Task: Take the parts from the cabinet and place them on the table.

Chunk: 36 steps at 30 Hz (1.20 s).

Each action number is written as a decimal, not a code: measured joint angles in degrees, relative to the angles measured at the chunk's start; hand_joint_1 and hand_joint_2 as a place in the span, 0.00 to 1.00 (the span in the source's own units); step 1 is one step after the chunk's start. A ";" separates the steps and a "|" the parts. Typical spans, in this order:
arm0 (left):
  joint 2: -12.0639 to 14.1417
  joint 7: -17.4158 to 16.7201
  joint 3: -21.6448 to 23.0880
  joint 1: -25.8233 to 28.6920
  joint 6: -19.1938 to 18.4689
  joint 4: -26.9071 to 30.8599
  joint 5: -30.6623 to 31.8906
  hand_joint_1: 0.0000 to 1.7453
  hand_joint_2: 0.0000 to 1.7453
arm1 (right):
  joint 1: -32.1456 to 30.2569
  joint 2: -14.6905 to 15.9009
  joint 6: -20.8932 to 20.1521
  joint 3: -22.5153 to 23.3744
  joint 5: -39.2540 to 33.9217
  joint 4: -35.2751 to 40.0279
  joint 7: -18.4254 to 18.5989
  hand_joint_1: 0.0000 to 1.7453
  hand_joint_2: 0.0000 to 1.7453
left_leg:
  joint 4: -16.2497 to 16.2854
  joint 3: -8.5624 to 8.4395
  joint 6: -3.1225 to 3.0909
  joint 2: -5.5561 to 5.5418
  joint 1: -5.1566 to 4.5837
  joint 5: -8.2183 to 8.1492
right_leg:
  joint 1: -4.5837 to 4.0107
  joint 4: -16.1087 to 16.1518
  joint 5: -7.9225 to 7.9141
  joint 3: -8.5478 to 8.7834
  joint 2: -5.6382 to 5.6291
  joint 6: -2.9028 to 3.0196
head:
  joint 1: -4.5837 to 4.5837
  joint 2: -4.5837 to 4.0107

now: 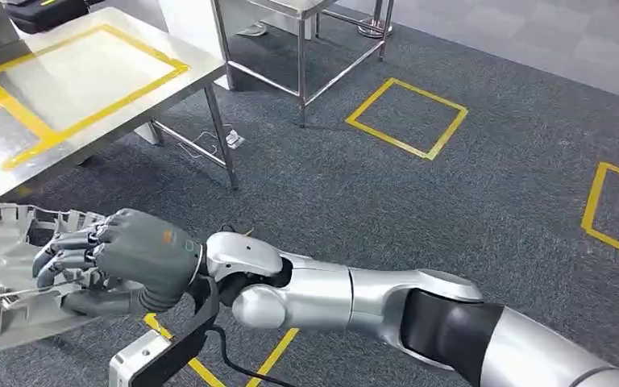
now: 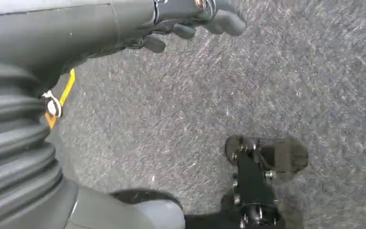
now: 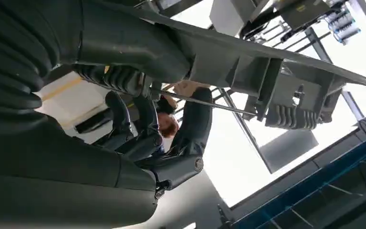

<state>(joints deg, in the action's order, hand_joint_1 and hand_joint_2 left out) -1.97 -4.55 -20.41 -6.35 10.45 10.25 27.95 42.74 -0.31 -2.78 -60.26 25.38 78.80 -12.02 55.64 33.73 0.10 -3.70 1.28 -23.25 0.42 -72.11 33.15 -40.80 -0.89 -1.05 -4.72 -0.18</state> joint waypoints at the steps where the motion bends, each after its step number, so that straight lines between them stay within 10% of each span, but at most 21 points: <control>1: 0.00 0.00 -0.02 0.03 0.00 -0.02 0.00 0.00 1.00 | -0.19 0.00 0.00 0.02 0.00 -0.13 0.00 1.00 1.00 | 0.09 0.05 0.10 0.07 0.03 -0.18 | 0.31 -3.10 0.83 -1.72 0.06 -0.32 | 0.07 0.00; 3: -0.04 0.00 -0.02 0.01 -0.02 -0.02 0.00 0.00 1.00 | -0.45 0.00 -0.02 0.02 0.00 -0.20 0.02 1.00 1.00 | 0.64 0.11 0.66 0.05 0.39 -0.65 | 0.86 -0.77 -1.77 -0.80 0.15 -0.92 | 0.02 0.00; 5: -0.11 0.00 -0.02 0.01 -0.02 -0.02 0.00 0.00 1.00 | -0.42 0.00 -0.02 0.06 0.00 -0.20 0.02 1.00 1.00 | 1.90 0.26 1.53 -0.13 1.01 -1.52 | 1.52 9.03 -6.38 4.55 0.14 -1.60 | 0.00 0.00; 6: -0.06 0.00 -0.02 -0.01 -0.02 0.00 -0.02 0.00 1.00 | -0.45 0.00 -0.02 0.13 0.00 -0.20 0.02 1.00 1.00 | 2.86 0.57 2.22 -0.12 1.05 -2.14 | 1.79 12.26 -6.17 5.99 -0.16 -1.87 | 0.00 0.00; 11: 0.22 -0.02 -0.04 -0.03 -0.07 0.00 0.00 0.00 1.00 | -0.61 -0.15 0.04 0.39 0.04 -0.33 0.00 1.00 1.00 | 3.10 0.85 3.82 -0.31 0.98 -3.29 | 1.39 11.40 -5.24 6.15 -0.09 1.46 | 0.11 0.00; 12: 0.20 -0.02 -0.04 -0.04 -0.11 0.02 0.00 0.00 1.00 | -0.64 -0.26 0.02 0.41 0.07 -0.35 0.02 1.00 1.00 | 4.12 1.00 3.80 1.42 0.90 -3.39 | 1.36 11.52 -5.13 6.55 0.05 1.87 | 0.18 0.00; 15: 0.13 -0.02 -0.04 -0.21 -0.13 0.02 0.00 0.00 1.00 | -0.72 -0.26 0.04 0.44 0.09 -0.44 0.00 1.00 1.00 | 16.66 8.02 3.82 3.38 0.71 -8.54 | 0.88 11.68 -4.12 7.76 0.92 2.81 | 0.50 0.00; 17: 0.13 -0.02 -0.04 0.01 -0.13 0.00 0.00 0.00 1.00 | -0.88 -0.26 0.02 0.44 0.13 -0.48 0.00 1.00 1.00 | 21.76 12.03 3.48 3.37 0.65 -8.42 | 0.58 11.69 -3.13 8.75 1.23 2.90 | 0.50 0.00; 21: 0.13 -0.02 -0.04 0.17 -0.26 -0.04 0.13 0.00 1.00 | -0.83 -0.28 0.04 0.44 0.15 -0.50 0.00 1.00 1.00 | 5.95 7.02 1.81 3.85 0.00 3.08 | 0.43 11.83 -0.69 11.80 1.58 2.35 | 0.55 0.00; 25: 0.09 0.00 -0.04 -0.02 -0.44 0.00 0.44 0.00 1.00 | -0.84 -0.26 0.33 0.52 0.39 -0.55 -0.04 1.00 1.00 | 4.46 4.83 0.71 4.28 -0.99 -0.35 | 0.36 12.24 -0.13 13.19 1.73 0.64 | 0.81 0.00; 26: 0.15 0.02 -0.04 -0.18 -0.44 0.00 0.46 0.00 1.00 | -0.71 -0.33 0.46 0.57 0.42 -0.55 -0.09 1.00 1.00 | 4.34 3.99 0.32 3.90 -0.96 -0.76 | 0.43 11.10 -0.76 13.03 1.77 0.10 | 0.88 0.00; 29: 0.29 0.15 -0.07 -0.24 -0.44 0.07 0.50 0.00 1.00 | -0.63 -0.39 0.85 0.98 0.61 -0.44 -0.15 1.00 1.00 | 3.68 1.86 -0.68 3.45 -0.66 -2.27 | 0.59 0.29 -2.31 5.54 1.34 -0.35 | 0.44 0.00; 32: 0.15 0.17 -0.20 -0.18 -0.44 0.04 0.46 0.00 1.00 | -0.50 -0.31 1.03 1.73 0.85 -0.44 -0.13 1.00 1.00 | 3.68 -0.40 -0.78 2.68 -0.72 -4.55 | 0.39 -5.45 3.39 -2.12 1.27 -0.44 | 0.35 0.00; 34: 0.02 0.22 -0.37 -0.06 -0.44 0.02 0.39 0.00 1.00 | -0.22 -0.28 0.79 2.01 0.85 -0.44 -0.04 1.00 1.00 | 3.68 -2.56 -0.68 2.24 -0.71 -6.09 | 0.36 -1.47 1.93 -2.81 1.23 -0.29 | 0.35 0.00; 36: -0.11 0.35 -0.39 -0.06 -0.44 0.02 0.35 0.00 1.00 | 0.25 -0.28 0.55 2.16 0.83 -0.46 -0.02 1.00 1.00 | 3.67 -4.83 -0.42 2.00 -0.71 -7.78 | 0.15 7.23 -5.29 -1.24 1.20 0.33 | 0.37 0.00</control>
<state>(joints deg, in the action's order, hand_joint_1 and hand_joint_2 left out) -2.07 -4.19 -20.81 -6.41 10.01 10.27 28.31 42.99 -0.59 -2.23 -58.10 26.21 78.34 -12.04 59.32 28.90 -0.31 -1.70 0.57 -31.03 0.57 -64.88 27.86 -42.05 0.31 -0.72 -4.35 -0.18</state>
